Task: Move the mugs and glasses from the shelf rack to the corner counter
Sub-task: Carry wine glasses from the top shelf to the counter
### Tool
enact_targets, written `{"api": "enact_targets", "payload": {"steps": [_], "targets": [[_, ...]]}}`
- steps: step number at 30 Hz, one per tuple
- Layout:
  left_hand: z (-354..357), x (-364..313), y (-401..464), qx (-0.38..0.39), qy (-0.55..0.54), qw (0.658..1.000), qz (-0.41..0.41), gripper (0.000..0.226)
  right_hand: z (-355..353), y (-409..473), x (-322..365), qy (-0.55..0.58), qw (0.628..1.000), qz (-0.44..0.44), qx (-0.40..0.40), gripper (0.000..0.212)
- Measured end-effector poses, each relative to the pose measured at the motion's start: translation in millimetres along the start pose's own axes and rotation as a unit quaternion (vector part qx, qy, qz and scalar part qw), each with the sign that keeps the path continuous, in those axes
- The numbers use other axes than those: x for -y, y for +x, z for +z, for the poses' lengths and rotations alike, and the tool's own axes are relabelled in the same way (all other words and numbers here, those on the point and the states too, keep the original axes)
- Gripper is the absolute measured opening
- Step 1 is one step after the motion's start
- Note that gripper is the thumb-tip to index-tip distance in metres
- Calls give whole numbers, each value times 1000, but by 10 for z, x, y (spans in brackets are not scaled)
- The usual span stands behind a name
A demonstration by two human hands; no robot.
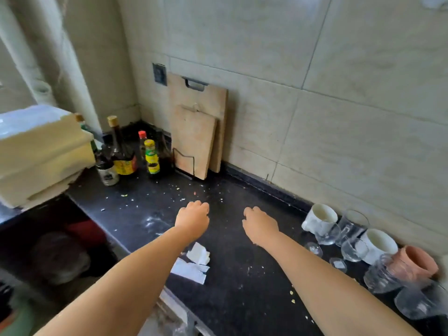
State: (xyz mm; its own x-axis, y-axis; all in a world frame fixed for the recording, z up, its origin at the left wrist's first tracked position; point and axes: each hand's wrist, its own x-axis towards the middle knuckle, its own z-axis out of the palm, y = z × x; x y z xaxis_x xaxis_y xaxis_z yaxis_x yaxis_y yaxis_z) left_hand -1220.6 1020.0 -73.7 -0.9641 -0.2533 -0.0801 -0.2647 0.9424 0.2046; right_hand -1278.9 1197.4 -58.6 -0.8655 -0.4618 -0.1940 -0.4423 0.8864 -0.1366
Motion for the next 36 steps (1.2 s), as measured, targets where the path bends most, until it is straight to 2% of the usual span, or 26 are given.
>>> {"api": "enact_targets", "payload": {"steps": [4,8,17,22,27,36], "targets": [[-404,854,-571,-56,0,996,-76,29,-99,-43,985,-18,996,-84,-16,28],[-628,1860,-1517,-98,-4,984,-150,27,-5,-390,2261,-29,985,-169,-23,29],[-833,3621,-3790,-114,1,945,-307,26,662,-1523,4665,-27,941,-336,-9,34],[-989,4386,-4815,-144,-48,907,-393,27,888,-2072,5846,-32,906,-422,13,30],[-1043,5112,-5736,-181,-83,853,-482,25,1145,-2559,7103,-67,861,-502,37,31],[-1367,6664,-7012,-229,-66,776,-584,22,1440,-3282,9284,-70,779,-623,18,32]]}}
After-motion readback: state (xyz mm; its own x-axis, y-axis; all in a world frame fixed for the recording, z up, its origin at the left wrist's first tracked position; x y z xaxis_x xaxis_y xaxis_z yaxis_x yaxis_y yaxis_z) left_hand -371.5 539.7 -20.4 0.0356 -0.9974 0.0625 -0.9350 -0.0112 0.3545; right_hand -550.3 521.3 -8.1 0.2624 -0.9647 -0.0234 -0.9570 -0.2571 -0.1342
